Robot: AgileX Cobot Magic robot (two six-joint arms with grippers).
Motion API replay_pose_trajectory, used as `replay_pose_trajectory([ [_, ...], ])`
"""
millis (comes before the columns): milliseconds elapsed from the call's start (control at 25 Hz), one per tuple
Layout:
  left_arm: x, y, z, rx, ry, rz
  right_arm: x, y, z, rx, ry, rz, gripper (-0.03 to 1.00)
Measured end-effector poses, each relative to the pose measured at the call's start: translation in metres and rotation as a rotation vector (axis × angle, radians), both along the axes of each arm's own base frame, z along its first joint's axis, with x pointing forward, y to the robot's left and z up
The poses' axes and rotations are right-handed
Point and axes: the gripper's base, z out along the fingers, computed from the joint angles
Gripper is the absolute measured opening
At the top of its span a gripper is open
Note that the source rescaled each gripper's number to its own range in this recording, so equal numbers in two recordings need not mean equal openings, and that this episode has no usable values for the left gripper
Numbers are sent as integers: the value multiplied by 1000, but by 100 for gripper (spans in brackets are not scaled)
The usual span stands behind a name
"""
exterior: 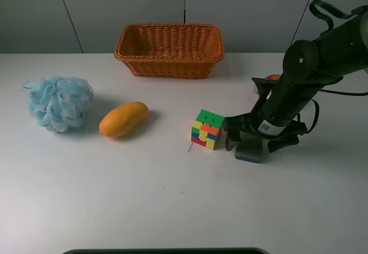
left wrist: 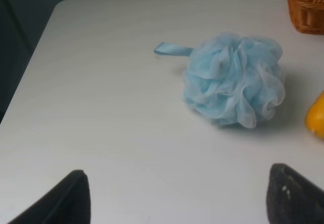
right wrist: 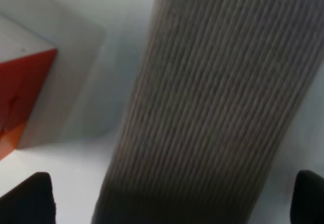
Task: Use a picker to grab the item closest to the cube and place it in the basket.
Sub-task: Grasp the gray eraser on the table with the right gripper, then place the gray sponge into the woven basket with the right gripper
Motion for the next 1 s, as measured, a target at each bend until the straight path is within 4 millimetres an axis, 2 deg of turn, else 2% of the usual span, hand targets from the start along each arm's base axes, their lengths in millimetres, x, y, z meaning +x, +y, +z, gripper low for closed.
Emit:
replay_pose_trajectory([
  [280, 0, 0, 0, 0, 0, 0, 1, 0, -2, -1, 0, -2, 100],
  [320, 0, 0, 0, 0, 0, 0, 1, 0, -2, -1, 0, -1, 96],
  [360, 0, 0, 0, 0, 0, 0, 1, 0, -2, -1, 0, -1, 80],
  [400, 0, 0, 0, 0, 0, 0, 1, 0, -2, -1, 0, -1, 51],
  [440, 0, 0, 0, 0, 0, 0, 1, 0, -2, -1, 0, -1, 10],
  [480, 0, 0, 0, 0, 0, 0, 1, 0, -2, 2, -1, -4, 2],
  [1000, 0, 0, 0, 0, 0, 0, 0, 1, -2, 6, -2, 6, 4],
])
